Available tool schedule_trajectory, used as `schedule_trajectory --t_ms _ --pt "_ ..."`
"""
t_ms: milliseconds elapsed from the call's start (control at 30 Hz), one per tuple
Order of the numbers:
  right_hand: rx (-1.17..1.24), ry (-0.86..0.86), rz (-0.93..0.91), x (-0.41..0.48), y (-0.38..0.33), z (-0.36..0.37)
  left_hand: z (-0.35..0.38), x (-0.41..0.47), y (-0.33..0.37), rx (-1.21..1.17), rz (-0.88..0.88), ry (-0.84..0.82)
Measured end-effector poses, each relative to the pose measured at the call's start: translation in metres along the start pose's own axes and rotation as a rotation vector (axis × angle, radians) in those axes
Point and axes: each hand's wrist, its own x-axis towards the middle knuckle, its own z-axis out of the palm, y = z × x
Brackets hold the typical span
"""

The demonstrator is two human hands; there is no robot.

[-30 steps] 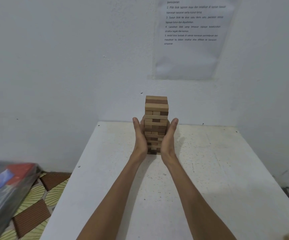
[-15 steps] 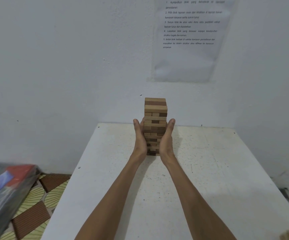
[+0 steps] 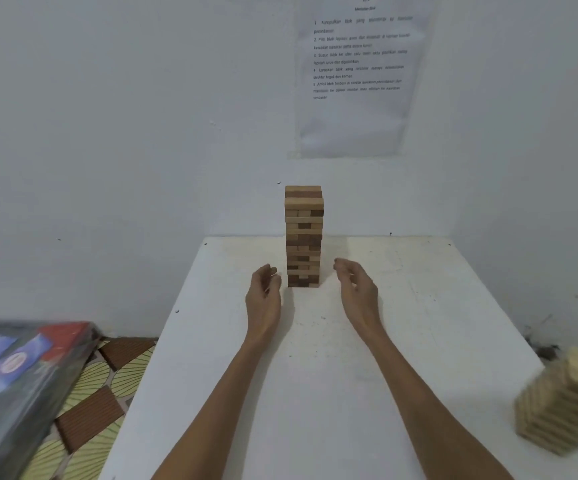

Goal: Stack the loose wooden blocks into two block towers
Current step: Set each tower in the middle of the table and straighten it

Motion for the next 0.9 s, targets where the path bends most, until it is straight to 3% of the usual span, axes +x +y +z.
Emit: schedule_trajectory --t_ms 133,300,700,900 --pt "-0.225 -0.028 -0.108 -0.053 0.008 -0.028 -0.002 -0.055 -0.003 0.164 0.118 -0.022" --pt "-0.419 -0.105 -0.176 -0.115 0.004 -0.068 0.016 -0.122 -0.003 0.299 0.244 -0.241" --pt "-0.802 -0.238 -0.069 -0.221 0.003 -0.199 0.07 -0.225 0.01 0.633 0.435 -0.678" --pt "-0.914 -0.146 0.022 -0.246 0.002 -0.262 0.111 -0.249 0.019 0.672 0.474 -0.785"
